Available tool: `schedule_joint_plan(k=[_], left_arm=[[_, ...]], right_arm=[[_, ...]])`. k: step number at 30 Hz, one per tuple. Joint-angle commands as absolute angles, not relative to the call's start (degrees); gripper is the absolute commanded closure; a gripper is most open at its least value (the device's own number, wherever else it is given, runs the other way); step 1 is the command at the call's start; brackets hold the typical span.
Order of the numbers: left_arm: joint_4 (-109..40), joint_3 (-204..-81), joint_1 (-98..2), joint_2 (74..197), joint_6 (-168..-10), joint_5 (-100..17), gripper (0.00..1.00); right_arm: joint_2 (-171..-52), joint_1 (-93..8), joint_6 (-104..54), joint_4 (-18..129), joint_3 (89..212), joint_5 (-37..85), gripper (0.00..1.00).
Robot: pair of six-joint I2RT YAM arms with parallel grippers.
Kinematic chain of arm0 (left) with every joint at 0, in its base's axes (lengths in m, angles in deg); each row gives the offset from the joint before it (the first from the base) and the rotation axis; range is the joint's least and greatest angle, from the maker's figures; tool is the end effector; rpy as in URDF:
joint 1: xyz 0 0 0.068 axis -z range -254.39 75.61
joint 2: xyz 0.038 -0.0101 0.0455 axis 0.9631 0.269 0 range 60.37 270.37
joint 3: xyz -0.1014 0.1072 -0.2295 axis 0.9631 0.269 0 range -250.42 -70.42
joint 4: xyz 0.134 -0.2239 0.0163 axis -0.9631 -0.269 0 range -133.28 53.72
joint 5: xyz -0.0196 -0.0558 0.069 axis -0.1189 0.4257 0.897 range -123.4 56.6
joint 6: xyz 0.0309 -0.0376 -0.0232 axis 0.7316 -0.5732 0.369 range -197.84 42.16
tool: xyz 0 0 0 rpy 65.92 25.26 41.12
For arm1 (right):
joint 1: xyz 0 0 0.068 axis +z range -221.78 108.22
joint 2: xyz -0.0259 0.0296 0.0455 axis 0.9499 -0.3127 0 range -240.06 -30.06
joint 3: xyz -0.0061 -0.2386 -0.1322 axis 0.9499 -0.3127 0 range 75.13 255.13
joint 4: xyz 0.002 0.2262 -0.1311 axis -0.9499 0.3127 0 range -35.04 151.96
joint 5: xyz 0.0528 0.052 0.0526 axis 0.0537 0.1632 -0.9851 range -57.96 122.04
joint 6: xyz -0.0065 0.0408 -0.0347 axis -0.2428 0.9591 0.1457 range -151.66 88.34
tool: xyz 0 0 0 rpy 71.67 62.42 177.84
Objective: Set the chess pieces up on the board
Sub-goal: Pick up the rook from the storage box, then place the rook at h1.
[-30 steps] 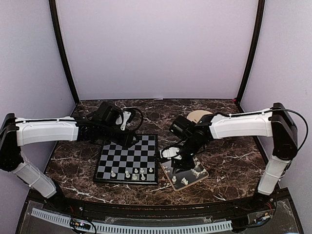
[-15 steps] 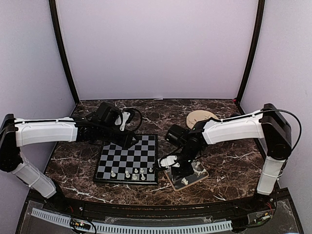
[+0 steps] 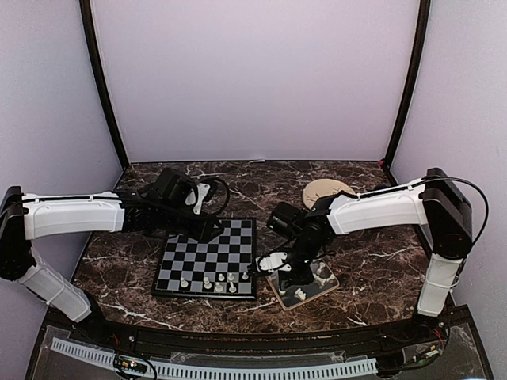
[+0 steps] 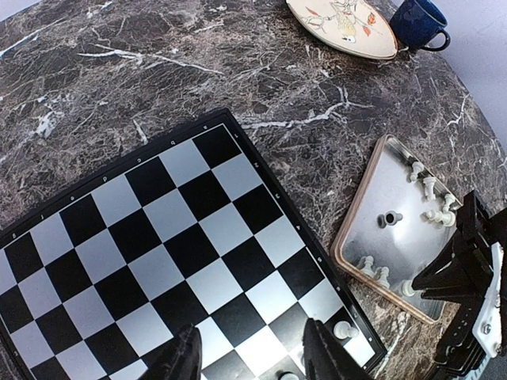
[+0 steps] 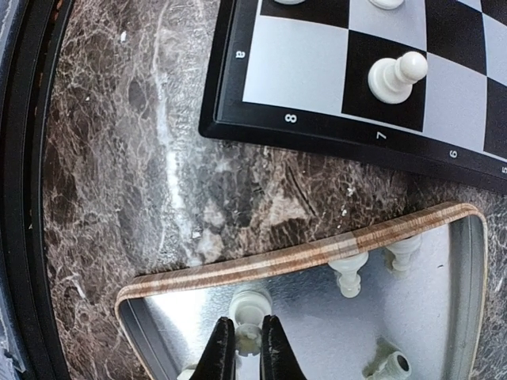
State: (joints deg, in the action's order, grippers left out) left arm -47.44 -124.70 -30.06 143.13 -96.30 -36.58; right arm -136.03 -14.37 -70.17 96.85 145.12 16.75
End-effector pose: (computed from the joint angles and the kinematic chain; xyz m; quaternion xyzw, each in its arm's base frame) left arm 0.2239 -0.2215 0.2414 0.2141 0.8790 -0.2430 0.3500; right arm 0.1801 0.2991 0.1660 -0.7414 0.6496 0.1476 0.0816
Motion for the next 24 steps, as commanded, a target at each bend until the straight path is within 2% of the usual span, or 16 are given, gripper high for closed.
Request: schedule_joint_plan(k=[1,12,24], left_arm=[[-46.9,-123.9,-30.4,140.5,-96.6,-35.8,0.54],[-47.8,-124.3,-30.4,139.8,-96.0,-35.0,0.54],[-50.3,-122.9,-30.4,135.5,-95.9,-32.0,0.54]], right_arm=[[-135.0,-13.9,-70.0,97.0,146.5,18.0,1.0],[-131.6,-14.0,-70.0,100.2,149.0,16.9,1.0],[-140.2,-13.2,-69.4,103.5,162.3,12.9,1.0]])
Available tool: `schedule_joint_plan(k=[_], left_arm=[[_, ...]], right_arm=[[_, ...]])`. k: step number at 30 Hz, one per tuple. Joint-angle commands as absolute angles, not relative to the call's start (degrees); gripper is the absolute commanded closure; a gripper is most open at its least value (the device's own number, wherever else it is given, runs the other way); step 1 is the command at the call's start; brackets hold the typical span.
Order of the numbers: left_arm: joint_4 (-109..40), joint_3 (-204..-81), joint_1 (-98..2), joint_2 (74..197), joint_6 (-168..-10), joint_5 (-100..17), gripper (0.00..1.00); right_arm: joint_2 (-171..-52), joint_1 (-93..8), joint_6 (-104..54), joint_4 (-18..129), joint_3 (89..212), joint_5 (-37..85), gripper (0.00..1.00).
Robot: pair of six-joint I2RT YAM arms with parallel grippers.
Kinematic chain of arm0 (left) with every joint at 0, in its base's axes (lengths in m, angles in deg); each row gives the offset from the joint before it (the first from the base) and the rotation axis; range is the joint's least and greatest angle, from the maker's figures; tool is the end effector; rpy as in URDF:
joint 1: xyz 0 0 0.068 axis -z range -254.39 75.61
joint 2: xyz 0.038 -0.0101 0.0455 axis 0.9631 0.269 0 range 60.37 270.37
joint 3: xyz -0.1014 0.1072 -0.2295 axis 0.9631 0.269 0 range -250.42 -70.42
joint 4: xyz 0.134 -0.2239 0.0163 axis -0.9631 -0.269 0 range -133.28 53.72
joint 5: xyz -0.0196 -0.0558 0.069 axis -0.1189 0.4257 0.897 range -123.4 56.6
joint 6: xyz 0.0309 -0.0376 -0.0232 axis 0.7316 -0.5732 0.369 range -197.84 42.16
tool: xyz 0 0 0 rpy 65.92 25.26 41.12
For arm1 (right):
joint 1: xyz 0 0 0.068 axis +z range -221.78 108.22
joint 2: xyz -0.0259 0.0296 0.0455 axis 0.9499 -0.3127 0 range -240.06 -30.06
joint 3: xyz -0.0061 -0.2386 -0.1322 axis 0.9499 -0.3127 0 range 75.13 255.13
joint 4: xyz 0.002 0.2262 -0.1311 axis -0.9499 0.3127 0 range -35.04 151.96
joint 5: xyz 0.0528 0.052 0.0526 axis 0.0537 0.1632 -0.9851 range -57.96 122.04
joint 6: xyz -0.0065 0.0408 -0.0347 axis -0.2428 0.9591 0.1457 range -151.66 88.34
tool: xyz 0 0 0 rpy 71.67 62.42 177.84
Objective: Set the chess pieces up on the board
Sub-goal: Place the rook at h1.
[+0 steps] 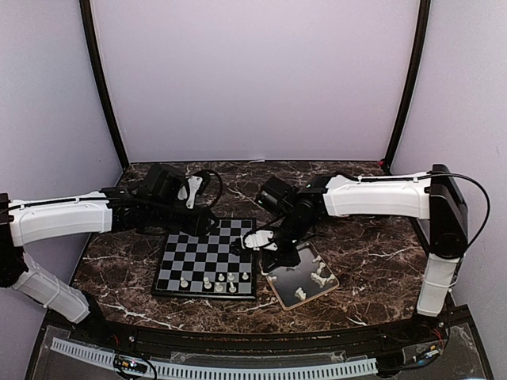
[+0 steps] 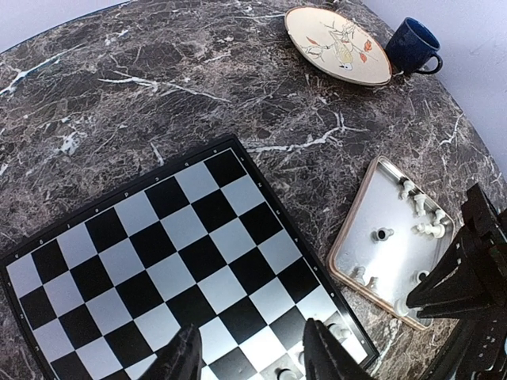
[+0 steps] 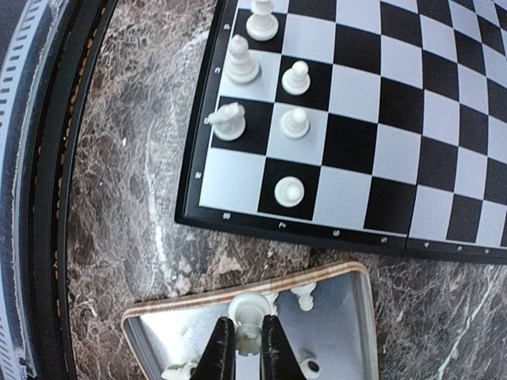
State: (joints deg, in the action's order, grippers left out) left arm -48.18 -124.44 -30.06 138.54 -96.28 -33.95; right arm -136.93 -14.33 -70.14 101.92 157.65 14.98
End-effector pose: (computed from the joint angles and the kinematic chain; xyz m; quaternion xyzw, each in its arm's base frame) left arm 0.2162 -0.2116 0.2619 0.2018 0.8680 -0.2399 0.3850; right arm 0.1952 0.3253 0.2174 -0.7409 0.6355 0.1708 0.1343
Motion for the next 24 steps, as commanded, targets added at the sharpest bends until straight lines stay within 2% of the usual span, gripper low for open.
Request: schedule_joint_plan(k=[1,10,24], left_arm=[[-50.4,-122.6,-30.4,135.1,-95.9,-31.8,0.54],[-50.4,-119.9,-31.2,132.5,-97.1,-30.0,0.54],[-49.6,-118.4,-32.0,131.6,-97.1,-29.8,0.54]], right_arm=[[-141.3,-12.8,-69.2,103.7,163.6,13.1,1.0],[-148.5,-8.2,-69.1,105.7,172.8,15.1,1.0],[-150.2,-6.1,-68.9,104.5,170.6,18.9,1.0]])
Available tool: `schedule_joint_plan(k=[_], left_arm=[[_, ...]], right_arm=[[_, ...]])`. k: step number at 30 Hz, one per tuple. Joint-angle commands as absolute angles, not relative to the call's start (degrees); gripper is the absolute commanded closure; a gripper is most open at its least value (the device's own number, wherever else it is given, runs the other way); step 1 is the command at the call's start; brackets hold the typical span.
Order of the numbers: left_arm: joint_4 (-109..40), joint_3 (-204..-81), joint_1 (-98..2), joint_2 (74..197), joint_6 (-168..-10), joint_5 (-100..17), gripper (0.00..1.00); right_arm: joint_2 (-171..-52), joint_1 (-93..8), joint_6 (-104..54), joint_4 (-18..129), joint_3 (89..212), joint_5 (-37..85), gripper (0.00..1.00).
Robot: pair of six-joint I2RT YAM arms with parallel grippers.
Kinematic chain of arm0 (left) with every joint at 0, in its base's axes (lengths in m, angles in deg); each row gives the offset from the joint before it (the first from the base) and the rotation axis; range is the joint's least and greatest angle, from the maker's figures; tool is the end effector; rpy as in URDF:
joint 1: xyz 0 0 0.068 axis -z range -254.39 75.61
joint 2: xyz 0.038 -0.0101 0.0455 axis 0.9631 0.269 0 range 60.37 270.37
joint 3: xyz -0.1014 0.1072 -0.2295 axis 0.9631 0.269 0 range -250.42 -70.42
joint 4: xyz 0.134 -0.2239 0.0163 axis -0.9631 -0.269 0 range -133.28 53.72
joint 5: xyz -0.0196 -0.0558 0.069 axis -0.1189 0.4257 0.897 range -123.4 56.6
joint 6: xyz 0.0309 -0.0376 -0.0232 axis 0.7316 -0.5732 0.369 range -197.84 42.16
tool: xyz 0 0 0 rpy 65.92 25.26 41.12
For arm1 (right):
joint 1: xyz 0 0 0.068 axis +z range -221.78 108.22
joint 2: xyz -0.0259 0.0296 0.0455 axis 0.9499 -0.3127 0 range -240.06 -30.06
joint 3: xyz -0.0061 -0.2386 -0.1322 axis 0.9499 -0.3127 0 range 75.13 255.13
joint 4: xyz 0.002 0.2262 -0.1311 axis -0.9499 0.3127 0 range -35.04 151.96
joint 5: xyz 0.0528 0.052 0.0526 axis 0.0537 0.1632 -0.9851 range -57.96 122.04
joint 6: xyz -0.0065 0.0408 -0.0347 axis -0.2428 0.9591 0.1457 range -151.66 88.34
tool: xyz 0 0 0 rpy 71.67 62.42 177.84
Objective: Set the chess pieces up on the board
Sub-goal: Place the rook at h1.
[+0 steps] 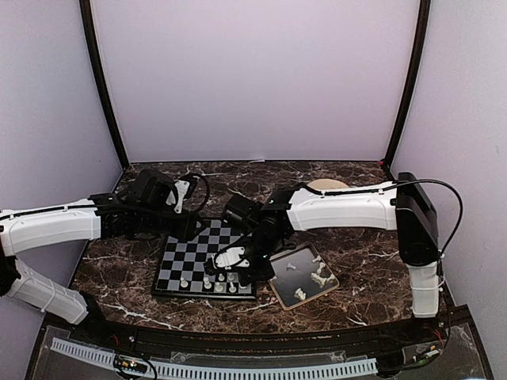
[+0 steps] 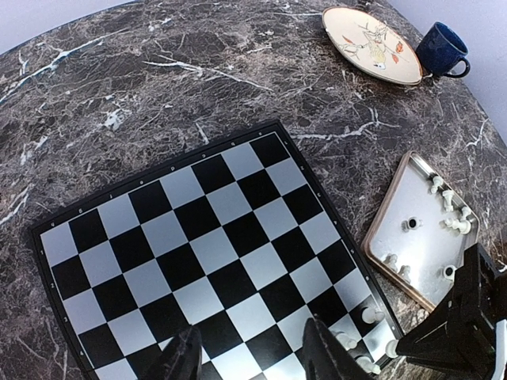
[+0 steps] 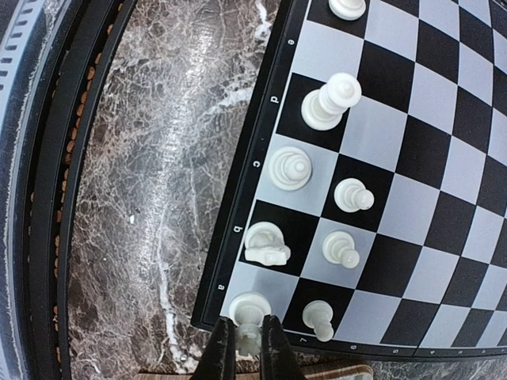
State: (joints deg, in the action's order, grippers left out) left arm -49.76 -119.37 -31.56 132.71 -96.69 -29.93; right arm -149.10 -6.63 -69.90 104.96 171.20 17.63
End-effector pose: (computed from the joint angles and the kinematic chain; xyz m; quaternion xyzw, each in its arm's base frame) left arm 0.2040 -0.1861 0.2571 0.1725 0.8773 -0.2060 0.3977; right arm 0.1722 0.3930 0.2002 -0.7814 0.5936 0.1548 0.1141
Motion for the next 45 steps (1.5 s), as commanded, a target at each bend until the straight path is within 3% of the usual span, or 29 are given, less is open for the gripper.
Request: schedule_joint_plan(k=[1,16,24,35,45], left_arm=[[-49.5,-118.3,-32.1,131.7,-97.2,-30.0,0.54],[-49.0,-118.4,-32.2,132.8,-96.7,-30.4,0.54],[-48.9,-118.6,-32.2,133.1,-96.7,-30.9,0.54],[-49.0,-121.3,-32.2,136.6,-95.6,-33.0,0.54],[-49.1,-126.9,-32.2,142.4,-90.6,-38.2,0.54]], right_arm=[[-150.4,-6.1,-68.7,104.3,170.7,19.3,1.0],[-152.4,-6.1,-68.3,103.7,171.0,19.3,0.98],[-150.8,-6.1,-67.9,102.9,170.4,19.8,0.82],[-141.5,-6.6,-68.0,101.9,166.0,20.5,0.73],[-127.1,-14.5,-67.3,97.3,151.0,19.7,0.71]])
